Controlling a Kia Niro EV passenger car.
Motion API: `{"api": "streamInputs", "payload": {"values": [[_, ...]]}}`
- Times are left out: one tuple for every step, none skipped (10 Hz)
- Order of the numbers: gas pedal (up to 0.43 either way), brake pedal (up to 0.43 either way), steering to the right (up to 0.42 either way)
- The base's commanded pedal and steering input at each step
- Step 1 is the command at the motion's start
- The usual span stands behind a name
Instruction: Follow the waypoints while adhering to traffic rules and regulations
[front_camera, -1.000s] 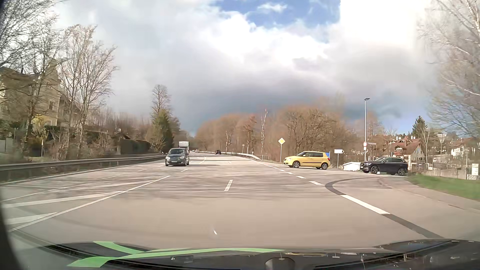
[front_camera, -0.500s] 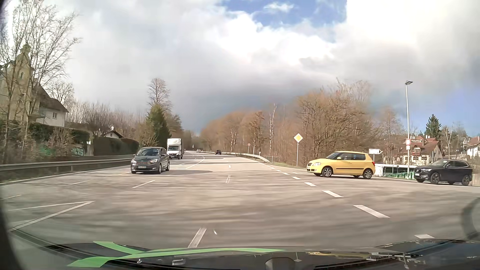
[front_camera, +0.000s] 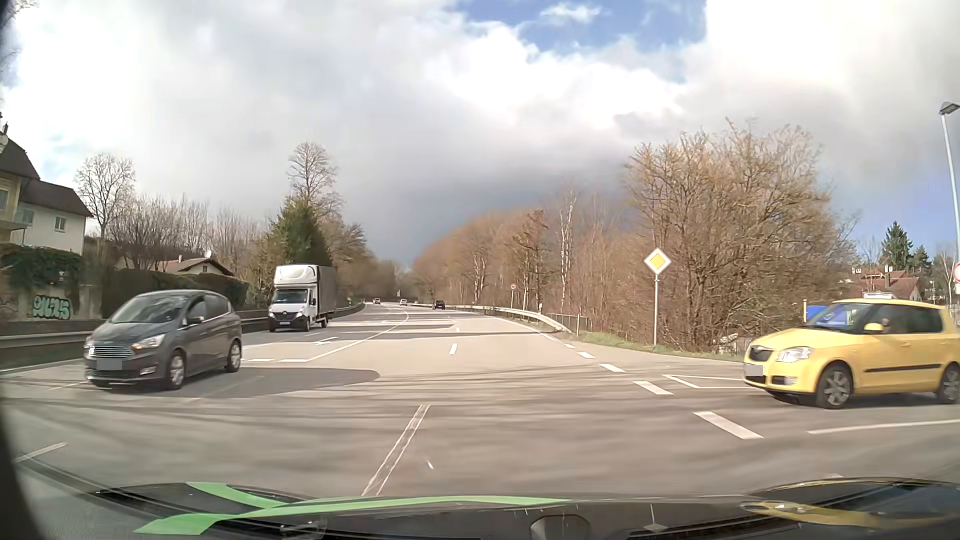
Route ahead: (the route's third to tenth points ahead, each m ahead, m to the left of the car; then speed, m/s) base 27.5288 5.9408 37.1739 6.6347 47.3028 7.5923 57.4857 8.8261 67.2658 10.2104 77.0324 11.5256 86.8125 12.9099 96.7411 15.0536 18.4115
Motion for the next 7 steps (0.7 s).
{"api": "streamInputs", "payload": {"values": [[0.177, 0.0, -0.02], [0.177, 0.0, -0.021], [0.177, 0.0, -0.022], [0.177, 0.0, -0.022], [0.177, 0.0, -0.022], [0.177, 0.0, -0.023], [0.177, 0.0, -0.022]]}}
